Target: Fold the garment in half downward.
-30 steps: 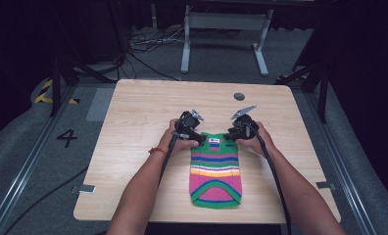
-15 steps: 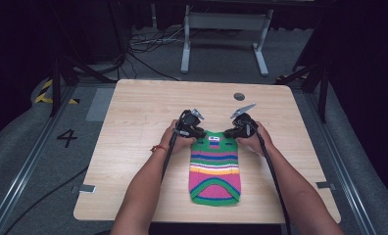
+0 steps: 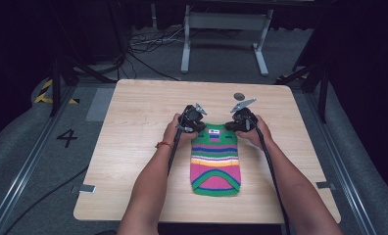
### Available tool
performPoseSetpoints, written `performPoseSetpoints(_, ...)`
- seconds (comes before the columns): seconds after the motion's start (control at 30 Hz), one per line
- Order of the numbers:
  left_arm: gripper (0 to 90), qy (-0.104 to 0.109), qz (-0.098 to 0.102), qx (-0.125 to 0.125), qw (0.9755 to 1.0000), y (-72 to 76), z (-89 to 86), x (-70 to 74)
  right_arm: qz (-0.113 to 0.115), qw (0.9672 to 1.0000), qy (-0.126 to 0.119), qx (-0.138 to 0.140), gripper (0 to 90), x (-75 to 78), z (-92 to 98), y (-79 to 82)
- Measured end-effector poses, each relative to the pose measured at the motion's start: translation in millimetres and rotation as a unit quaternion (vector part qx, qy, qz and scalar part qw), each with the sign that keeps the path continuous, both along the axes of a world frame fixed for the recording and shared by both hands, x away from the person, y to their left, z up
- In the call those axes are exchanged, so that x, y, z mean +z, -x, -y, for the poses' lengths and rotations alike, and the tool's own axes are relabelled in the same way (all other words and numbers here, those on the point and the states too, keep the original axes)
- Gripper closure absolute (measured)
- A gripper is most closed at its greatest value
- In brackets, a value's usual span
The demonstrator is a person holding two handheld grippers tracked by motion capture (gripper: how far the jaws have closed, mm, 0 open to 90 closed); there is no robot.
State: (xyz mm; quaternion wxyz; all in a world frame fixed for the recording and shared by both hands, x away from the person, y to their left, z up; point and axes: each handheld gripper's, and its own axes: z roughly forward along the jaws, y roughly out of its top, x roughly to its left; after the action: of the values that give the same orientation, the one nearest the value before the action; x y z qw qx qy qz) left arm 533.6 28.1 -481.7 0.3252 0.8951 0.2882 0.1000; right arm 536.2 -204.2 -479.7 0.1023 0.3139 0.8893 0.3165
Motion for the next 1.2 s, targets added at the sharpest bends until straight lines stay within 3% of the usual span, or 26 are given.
performPoseSetpoints(0.2,81.8,0.016,0.021,0.003,0.9997,-4.0,-2.4,16.6,0.023,0.9995,-0.021,-0.005,85.3,16.3,4.3,-5.0)
performPoseSetpoints(0.3,81.8,0.002,0.034,-0.008,0.9994,-4.0,-2.3,29.3,0.039,0.9988,-0.03,-0.003,85.4,25.0,6.0,-4.6)
performPoseSetpoints(0.37,82.0,-0.005,0.053,-0.016,0.9985,-0.5,-2.0,37.5,0.046,0.9983,-0.035,0.002,85.3,29.9,6.5,-2.1)
performPoseSetpoints(0.5,82.1,-0.007,0.062,-0.027,0.9977,6.2,-3.8,46.8,0.058,0.9972,-0.048,0.007,85.3,39.0,7.0,3.8)
performPoseSetpoints(0.83,81.0,0.011,0.081,-0.024,0.9963,27.9,-14.9,51.9,0.079,0.9934,-0.073,0.037,85.1,55.8,8.0,27.7)
performPoseSetpoints(1.0,80.3,0.012,0.085,-0.033,0.9958,38.1,-17.1,51.7,0.083,0.9915,-0.079,0.062,85.1,56.5,9.4,43.2)
performPoseSetpoints(1.13,80.4,0.016,0.09,-0.053,0.9944,48.4,-17.8,51.5,0.084,0.9904,-0.08,0.075,85.0,55.2,10.3,49.8)
performPoseSetpoints(1.2,80.7,0.028,0.093,-0.059,0.9935,52.8,-18.8,51.6,0.081,0.9899,-0.083,0.082,85.0,53.3,11.1,55.2)
